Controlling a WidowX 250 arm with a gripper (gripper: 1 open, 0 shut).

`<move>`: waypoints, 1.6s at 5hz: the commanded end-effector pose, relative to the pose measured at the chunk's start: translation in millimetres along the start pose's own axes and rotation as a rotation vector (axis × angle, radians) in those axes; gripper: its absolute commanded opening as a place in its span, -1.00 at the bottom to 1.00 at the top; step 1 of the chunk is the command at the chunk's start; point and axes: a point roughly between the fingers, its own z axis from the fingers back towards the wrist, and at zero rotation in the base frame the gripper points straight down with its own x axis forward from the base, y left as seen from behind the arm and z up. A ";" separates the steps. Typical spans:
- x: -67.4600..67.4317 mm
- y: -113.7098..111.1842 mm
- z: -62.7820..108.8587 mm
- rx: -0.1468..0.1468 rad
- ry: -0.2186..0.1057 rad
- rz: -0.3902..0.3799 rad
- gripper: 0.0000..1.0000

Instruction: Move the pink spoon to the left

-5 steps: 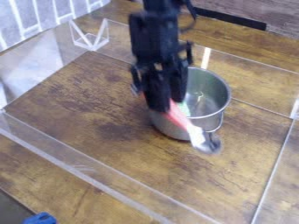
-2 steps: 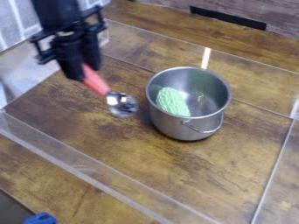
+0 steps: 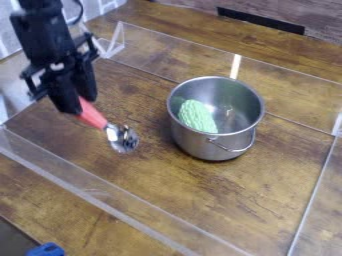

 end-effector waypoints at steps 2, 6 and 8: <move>-10.1 -16.5 12.5 -0.040 -0.013 -0.016 -1.00; -0.4 -43.4 -18.2 -0.028 0.005 -0.024 -1.00; 14.0 -61.4 -34.6 0.009 0.032 -0.100 -1.00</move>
